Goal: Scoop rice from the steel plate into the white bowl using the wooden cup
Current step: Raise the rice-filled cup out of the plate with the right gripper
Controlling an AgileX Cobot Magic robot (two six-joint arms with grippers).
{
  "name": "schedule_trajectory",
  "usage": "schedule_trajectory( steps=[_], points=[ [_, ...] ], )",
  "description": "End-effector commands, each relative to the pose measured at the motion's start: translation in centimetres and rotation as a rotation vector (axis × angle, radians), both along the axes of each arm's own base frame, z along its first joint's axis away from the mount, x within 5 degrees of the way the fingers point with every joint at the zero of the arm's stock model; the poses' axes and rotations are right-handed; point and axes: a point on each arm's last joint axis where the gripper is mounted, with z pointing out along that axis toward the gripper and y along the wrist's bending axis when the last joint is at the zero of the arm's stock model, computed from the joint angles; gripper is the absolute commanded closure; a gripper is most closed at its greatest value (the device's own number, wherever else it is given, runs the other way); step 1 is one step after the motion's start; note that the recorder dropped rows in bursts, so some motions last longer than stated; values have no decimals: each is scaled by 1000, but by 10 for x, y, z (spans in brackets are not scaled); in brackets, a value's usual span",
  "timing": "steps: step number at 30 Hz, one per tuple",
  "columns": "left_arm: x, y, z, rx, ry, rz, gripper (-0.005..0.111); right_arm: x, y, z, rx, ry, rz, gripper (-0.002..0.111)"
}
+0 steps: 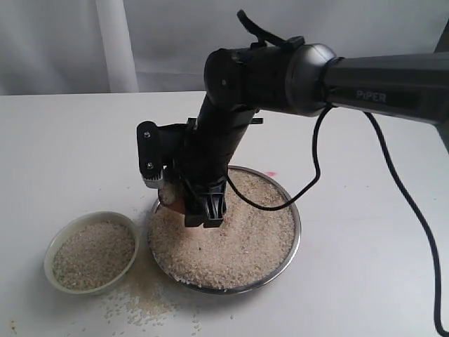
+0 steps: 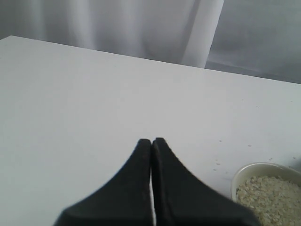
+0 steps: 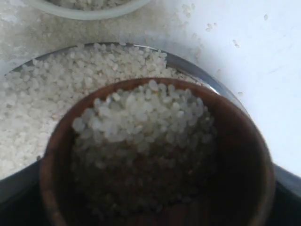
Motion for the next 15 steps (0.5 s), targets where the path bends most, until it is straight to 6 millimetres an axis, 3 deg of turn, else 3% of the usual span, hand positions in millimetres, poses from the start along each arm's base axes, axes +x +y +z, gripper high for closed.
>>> schedule_trajectory(
  steps=[1,8,15],
  points=[
    [0,-1,2,-6,-13,-6,107,-12,7,13,-42,-60,52,108],
    [0,-1,2,-6,-13,-6,107,-32,26,30,-69,-134,116,108],
    [0,-1,2,-6,-13,-6,107,-47,57,64,-95,-312,194,108]
  ],
)
